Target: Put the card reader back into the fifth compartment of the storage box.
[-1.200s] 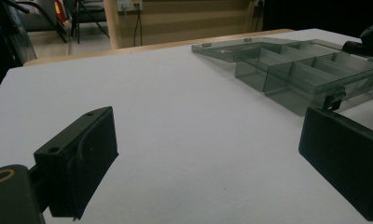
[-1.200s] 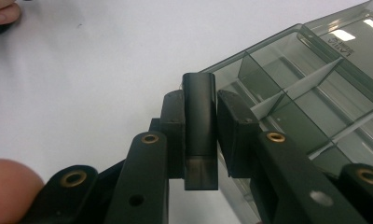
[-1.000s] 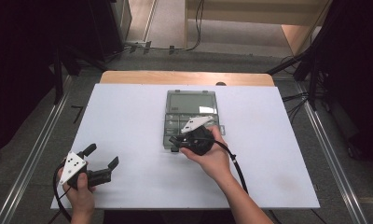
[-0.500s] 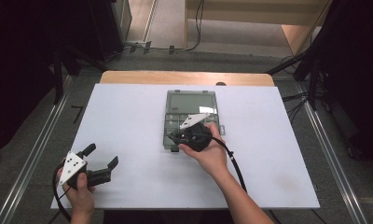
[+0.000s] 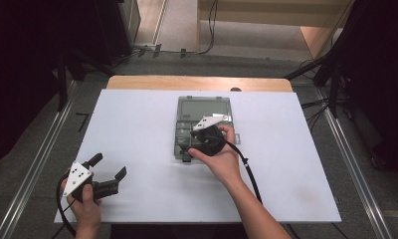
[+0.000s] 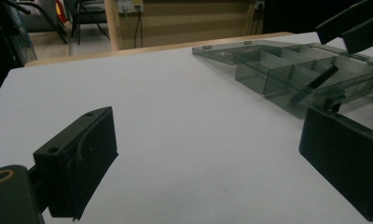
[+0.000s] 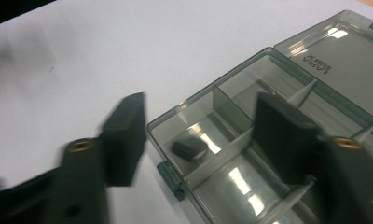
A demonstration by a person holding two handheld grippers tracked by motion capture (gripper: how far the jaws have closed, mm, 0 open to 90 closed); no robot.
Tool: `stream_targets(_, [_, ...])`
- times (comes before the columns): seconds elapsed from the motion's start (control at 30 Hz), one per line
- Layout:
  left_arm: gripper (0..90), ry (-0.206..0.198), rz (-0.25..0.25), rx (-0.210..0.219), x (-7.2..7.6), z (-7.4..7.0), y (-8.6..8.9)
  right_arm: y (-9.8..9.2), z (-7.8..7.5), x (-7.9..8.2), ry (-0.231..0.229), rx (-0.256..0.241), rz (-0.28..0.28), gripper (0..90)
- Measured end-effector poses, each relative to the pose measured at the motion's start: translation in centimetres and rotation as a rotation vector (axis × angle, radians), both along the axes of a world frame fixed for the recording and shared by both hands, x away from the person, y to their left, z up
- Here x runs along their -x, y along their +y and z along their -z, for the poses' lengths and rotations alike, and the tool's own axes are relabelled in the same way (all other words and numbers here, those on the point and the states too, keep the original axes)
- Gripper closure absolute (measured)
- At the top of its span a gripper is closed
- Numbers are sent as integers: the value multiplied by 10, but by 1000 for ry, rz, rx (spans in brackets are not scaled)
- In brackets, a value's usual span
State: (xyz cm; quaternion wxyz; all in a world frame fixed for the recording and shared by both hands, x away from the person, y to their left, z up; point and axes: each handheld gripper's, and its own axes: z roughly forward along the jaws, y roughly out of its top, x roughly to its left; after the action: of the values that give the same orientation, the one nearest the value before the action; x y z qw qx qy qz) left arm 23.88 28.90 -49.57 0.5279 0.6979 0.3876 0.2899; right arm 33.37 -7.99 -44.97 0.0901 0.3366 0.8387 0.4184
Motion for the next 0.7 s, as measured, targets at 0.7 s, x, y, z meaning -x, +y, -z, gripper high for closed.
stream_targets(0.7, [41, -1, 0, -2, 0, 0, -1, -49, -3, 26, -50, -57, 1, 0])
